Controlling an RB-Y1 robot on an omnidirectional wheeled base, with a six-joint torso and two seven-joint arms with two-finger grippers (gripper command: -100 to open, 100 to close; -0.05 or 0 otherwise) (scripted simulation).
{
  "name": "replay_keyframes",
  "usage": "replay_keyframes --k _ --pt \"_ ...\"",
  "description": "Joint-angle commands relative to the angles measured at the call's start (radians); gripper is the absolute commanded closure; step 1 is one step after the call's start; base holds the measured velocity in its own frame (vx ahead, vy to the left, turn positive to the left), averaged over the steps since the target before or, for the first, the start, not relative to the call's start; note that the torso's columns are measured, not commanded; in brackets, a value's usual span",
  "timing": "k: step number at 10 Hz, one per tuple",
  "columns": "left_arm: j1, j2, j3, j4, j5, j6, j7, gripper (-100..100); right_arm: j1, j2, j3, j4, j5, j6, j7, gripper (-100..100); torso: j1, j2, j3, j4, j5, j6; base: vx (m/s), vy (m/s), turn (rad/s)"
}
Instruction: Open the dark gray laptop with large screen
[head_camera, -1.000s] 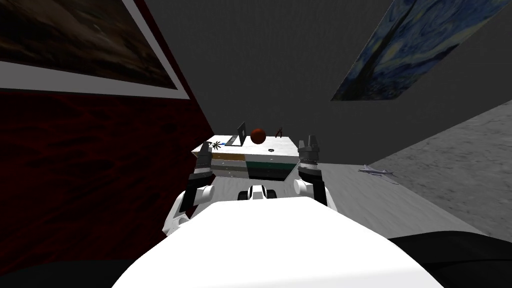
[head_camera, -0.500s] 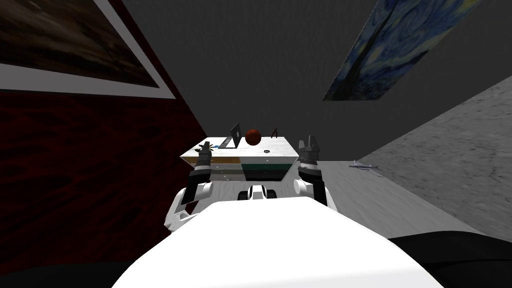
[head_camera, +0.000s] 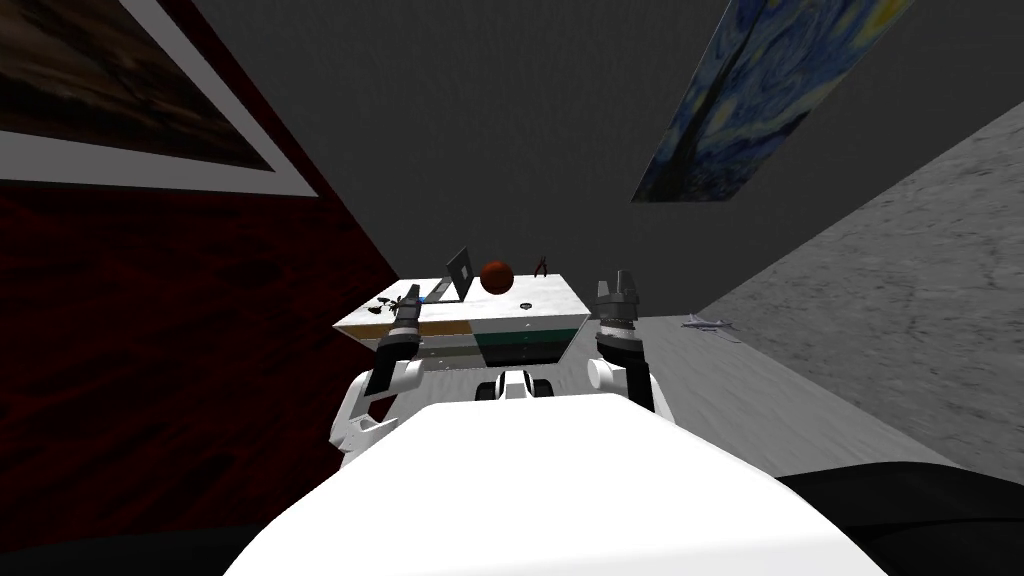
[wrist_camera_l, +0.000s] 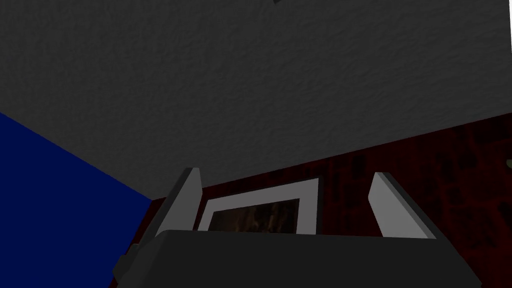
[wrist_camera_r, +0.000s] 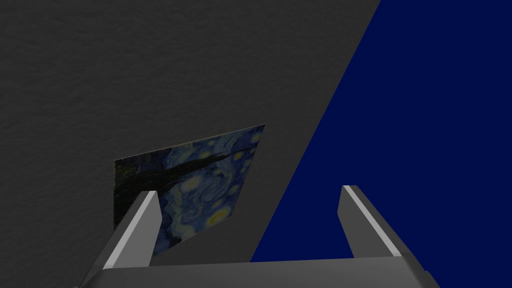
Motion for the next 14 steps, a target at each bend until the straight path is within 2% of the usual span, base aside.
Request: replay_keyframes --k 1,2,9,14 --pt "-0.026 0.008 0.028 0.017 -0.023 0.077 -0.015 -100 0.000 0.000 0.000 0.000 0.000 0.000 0.000 0 0.000 0.000 0.000 0.000 0.000 0.000 0.075 -0.049 -0.124" --pt "-0.026 0.008 0.028 0.017 -0.023 0.080 -0.015 -100 0.000 0.000 0.000 0.000 0.000 0.000 0.000 0 0.000 0.000 0.000 0.000 0.000 0.000 0.047 -0.035 -0.038" --pt "-0.107 0.017 0.099 0.079 -0.088 0.283 -0.057 -100 0.000 0.000 0.000 0.000 0.000 0.000 0.000 0 0.000 0.000 0.000 0.000 0.000 0.000 0.068 -0.038 -0.122" --pt "-0.150 0.041 0.136 0.107 -0.122 0.391 -0.080 -100 0.000 0.000 0.000 0.000 0.000 0.000 0.000 0 0.001 0.001 0.001 0.000 0.000 0.000 0.059 -0.028 -0.093"
